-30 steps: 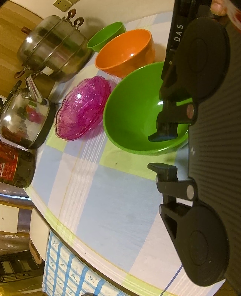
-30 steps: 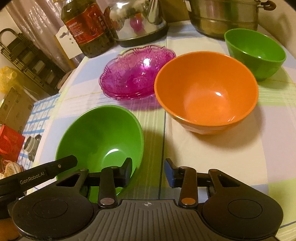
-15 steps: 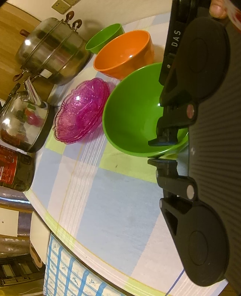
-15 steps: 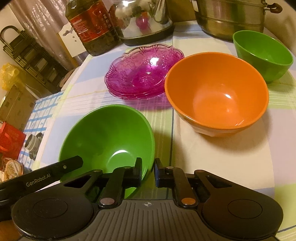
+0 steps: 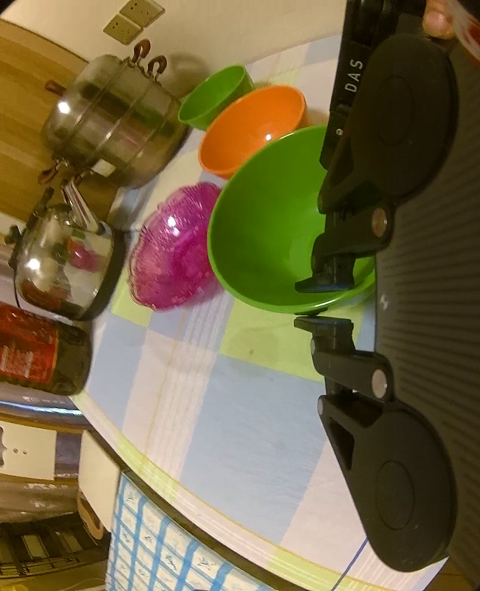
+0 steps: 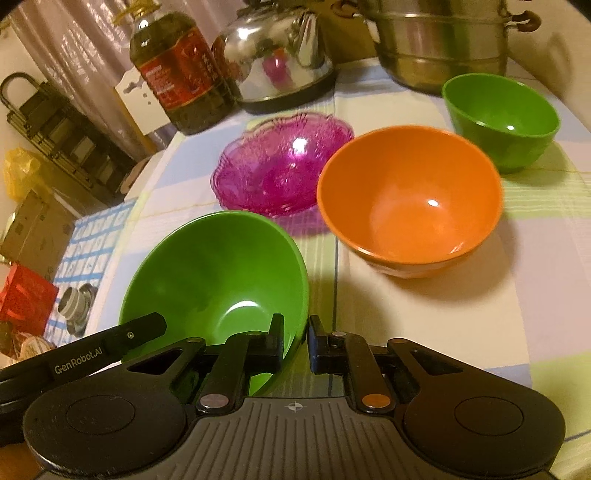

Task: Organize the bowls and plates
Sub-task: 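Lift the green bowl with both grippers and carry it over the orange bowl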

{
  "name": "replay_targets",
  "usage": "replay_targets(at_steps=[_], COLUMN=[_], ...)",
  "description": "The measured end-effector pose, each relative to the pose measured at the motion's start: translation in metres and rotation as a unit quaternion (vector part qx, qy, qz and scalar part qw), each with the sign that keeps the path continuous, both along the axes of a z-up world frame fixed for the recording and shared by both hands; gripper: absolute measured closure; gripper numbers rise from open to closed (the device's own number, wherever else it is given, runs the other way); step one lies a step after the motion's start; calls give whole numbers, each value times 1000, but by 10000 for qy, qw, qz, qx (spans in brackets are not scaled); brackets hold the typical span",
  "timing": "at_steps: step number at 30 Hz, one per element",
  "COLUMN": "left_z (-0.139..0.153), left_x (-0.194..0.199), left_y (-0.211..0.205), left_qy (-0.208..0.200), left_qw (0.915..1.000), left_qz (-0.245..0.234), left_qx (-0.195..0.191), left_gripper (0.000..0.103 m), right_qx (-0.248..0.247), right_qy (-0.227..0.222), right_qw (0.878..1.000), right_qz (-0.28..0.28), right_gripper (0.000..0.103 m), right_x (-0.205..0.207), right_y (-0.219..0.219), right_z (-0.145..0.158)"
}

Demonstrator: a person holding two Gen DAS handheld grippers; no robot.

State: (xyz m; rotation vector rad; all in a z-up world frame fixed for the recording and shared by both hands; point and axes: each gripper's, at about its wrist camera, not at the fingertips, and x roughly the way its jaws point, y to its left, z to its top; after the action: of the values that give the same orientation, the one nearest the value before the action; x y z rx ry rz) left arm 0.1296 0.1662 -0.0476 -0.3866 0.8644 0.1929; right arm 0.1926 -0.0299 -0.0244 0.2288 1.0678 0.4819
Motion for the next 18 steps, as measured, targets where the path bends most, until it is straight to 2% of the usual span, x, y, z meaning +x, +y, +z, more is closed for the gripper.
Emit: replay_targets(at_steps=[11, 18], left_z=[46, 65], left_x=[18, 42], left_y=[-32, -57], left_qy=[-329, -505], left_qw=[9989, 9973], left_qz=[-311, -530], left_qx=[71, 56], left_gripper=[92, 92], right_qx=[1, -8], right_qy=[-398, -548], right_qw=[9986, 9968], right_qz=[-341, -590], right_gripper=[90, 90], right_x=[0, 12], right_y=[-36, -60], right_z=[52, 69])
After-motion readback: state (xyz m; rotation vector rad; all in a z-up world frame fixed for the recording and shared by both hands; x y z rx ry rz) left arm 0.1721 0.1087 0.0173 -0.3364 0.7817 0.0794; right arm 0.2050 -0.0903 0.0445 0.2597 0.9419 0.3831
